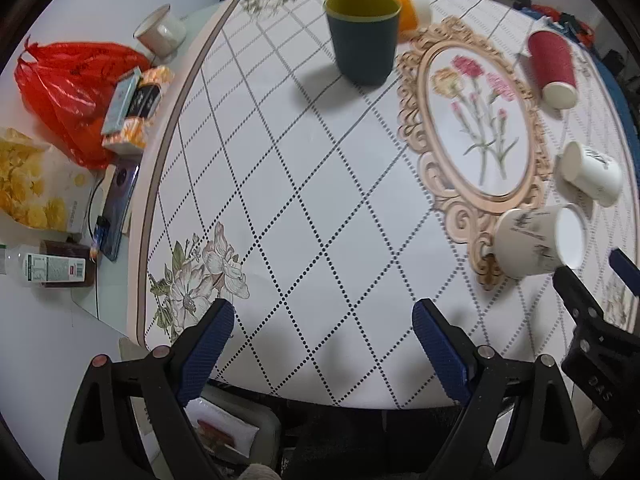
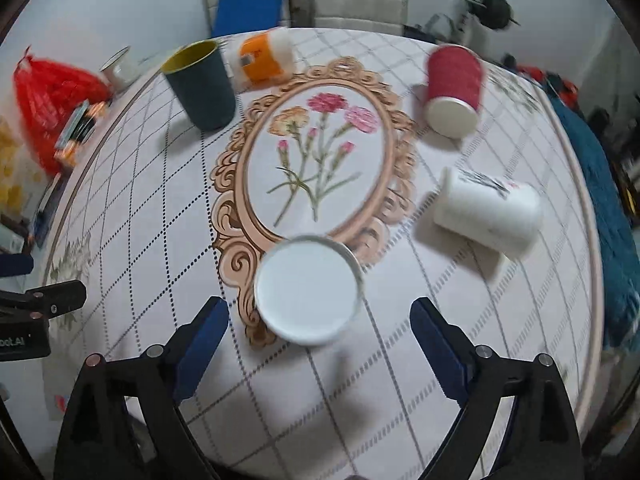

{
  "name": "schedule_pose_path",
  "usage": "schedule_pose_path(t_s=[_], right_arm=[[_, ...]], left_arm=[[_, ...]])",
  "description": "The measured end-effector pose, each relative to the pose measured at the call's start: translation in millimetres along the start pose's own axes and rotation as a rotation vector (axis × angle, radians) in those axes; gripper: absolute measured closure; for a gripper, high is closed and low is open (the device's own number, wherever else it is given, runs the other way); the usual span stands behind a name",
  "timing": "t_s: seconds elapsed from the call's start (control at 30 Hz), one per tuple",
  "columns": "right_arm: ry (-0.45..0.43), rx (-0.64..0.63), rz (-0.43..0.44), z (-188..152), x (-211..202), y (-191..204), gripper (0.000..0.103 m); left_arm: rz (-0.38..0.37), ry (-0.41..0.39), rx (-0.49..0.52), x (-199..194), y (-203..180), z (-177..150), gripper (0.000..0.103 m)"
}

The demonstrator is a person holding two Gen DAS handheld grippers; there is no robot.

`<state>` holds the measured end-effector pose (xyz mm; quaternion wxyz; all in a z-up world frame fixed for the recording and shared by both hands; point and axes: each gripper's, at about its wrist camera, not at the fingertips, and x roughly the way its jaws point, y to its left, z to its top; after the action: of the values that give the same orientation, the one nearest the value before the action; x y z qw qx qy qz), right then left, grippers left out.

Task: Flip cup upside down

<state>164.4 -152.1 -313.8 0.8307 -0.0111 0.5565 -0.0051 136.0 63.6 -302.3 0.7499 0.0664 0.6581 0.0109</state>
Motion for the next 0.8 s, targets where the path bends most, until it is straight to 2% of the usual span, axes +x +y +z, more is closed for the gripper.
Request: schedule_pose_path(t_s=[0.03,0.2,0.4,0.8], right_arm=[[-0.002,0.018,-0.021,-3.0,-9.8,-1.1,0.007],[-0.022,0.098,-0.128,-20.3,-63.7,-4.3,0.005],[-0.042,0.176,-0.149,-35.0,-122.1,-10.8,0.005],[-0.159,0.165,-0.16,-57.1,-243.9,-21.3,0.005]], left_arm=[[-0.007,-0.013,0.009,-6.2,-0.9,-1.8,0.004],[-0.017,-0.101,0.042,-45.5,-6.3,-12.1,0.004],[-0.06,-0.185,0.06,-95.4,-10.1,-26.4,0.004],[-0.14,-0.307,0.045,-190.5,-17.8,-71.9,0.004]])
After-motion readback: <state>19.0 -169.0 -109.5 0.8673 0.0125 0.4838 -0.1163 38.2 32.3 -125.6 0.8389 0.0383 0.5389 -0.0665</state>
